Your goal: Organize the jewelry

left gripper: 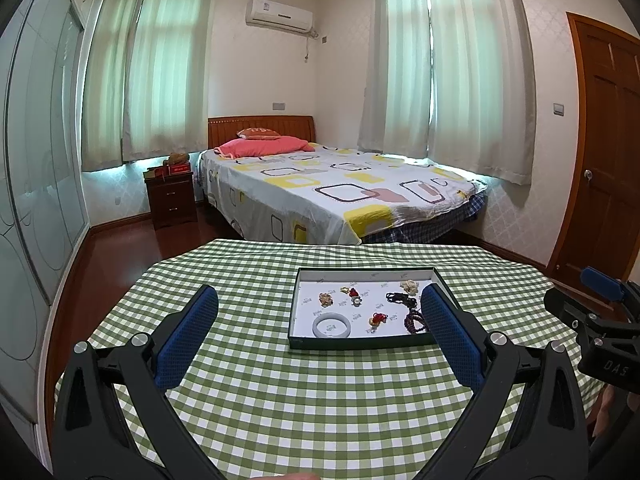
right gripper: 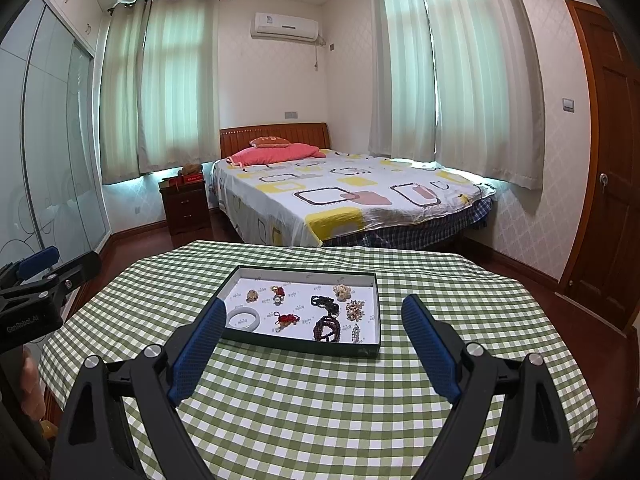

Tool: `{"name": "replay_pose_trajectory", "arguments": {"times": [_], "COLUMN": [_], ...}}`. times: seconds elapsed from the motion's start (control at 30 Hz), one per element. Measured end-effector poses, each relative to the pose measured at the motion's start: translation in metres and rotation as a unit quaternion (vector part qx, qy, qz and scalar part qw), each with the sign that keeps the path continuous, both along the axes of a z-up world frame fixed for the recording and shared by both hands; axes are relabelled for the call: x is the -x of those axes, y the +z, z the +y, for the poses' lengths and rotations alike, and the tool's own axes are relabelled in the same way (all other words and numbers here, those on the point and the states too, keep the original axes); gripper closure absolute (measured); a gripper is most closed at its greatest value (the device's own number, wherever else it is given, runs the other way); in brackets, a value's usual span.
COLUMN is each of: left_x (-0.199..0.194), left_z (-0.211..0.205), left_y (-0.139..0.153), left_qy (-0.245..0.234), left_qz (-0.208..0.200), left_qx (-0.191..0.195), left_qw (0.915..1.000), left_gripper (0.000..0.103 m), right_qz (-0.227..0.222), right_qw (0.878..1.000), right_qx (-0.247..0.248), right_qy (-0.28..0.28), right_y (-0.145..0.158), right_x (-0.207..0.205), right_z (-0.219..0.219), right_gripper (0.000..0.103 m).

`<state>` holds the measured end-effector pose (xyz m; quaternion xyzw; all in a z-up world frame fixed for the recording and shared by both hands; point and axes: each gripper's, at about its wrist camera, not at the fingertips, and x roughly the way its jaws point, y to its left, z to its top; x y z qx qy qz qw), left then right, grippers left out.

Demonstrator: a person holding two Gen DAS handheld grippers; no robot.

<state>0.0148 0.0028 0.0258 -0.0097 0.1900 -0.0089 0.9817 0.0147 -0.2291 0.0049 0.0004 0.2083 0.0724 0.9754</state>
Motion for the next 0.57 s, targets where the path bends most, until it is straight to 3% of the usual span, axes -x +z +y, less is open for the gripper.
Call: {"name": "replay_pose_trajectory", "arguments": {"times": [0.37, 0.57], "left_x": [0.001, -0.015], "left_z": [-0.004, 0.003], "left_y": [-0.004, -0.016], "left_qy": [0.003, 0.009], "left_qz": [-0.011, 0.025], "left_qx": [-0.013, -0.009], "left_qw": [0.9999, 0.9996], "left_gripper": [0.004, 0.004], "right_qz": [0.008, 0.013], "right_qw": [1.0, 1.0], "right_qx": [-0.005, -0.007], "right_qy": [0.004, 0.002], "right_y": [-0.004, -0.008], "right_x": [-0.004, -0.007], "right_z": [-0.002, -0.004], "right_gripper": [0.016, 0.016]}}
